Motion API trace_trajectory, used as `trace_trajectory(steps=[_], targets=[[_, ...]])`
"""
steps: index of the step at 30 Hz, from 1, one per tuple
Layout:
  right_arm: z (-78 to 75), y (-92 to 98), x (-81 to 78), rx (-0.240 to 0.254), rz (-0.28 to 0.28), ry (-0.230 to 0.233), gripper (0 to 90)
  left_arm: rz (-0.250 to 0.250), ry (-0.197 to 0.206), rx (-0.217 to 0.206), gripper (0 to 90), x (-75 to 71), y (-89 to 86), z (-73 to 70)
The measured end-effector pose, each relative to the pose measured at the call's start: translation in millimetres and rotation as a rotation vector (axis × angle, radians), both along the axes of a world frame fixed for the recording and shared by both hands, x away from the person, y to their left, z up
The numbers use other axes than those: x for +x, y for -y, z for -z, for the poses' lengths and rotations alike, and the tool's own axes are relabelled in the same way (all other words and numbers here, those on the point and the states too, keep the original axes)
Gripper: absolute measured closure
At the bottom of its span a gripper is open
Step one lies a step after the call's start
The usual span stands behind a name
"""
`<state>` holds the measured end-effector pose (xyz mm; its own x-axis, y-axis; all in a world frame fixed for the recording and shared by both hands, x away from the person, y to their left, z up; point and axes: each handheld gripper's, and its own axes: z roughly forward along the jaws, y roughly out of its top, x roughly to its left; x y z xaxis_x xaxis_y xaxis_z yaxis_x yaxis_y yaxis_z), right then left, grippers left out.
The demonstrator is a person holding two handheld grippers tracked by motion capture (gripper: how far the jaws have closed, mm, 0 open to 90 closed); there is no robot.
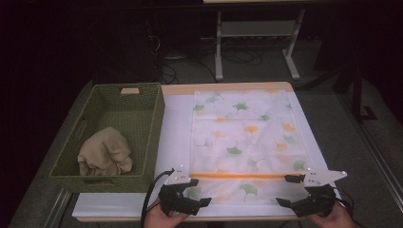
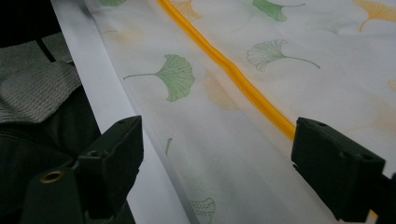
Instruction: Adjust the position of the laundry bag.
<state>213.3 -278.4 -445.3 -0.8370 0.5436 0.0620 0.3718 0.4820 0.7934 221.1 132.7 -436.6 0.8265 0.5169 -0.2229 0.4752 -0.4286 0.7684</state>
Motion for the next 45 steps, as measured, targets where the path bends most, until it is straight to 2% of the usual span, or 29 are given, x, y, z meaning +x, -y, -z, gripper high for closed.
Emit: trace_trajectory(steps=[6, 19, 28, 41, 45], targets=[[0.9, -0.3, 2.3, 0.011, 0.0, -0.019, 17.0, 0.003, -0.007, 0.014, 22.4, 1.1, 1.8, 3.8], [-1.7, -0.5, -2.2, 0.005, 0.009, -0.027, 19.4, 0.012, 0.006, -0.005, 22.4, 0.5, 2.6, 3.7], [-1.8, 1.4, -0.6, -0.003, 0.025, -0.035, 20.4, 0.027, 0.014, 0.009, 22.4, -0.2, 6.0, 5.1], [-1.4, -1.0, 1.5, -0.013, 0.005, -0.045, 22.0, 0.009, 0.017, 0.004, 22.3, -2.0, 4.0, 5.7], [-2.9, 1.4, 1.1, -0.008, 0.017, -0.041, 22.6, 0.009, 0.017, 0.001, 22.3, -2.6, 4.0, 5.5]])
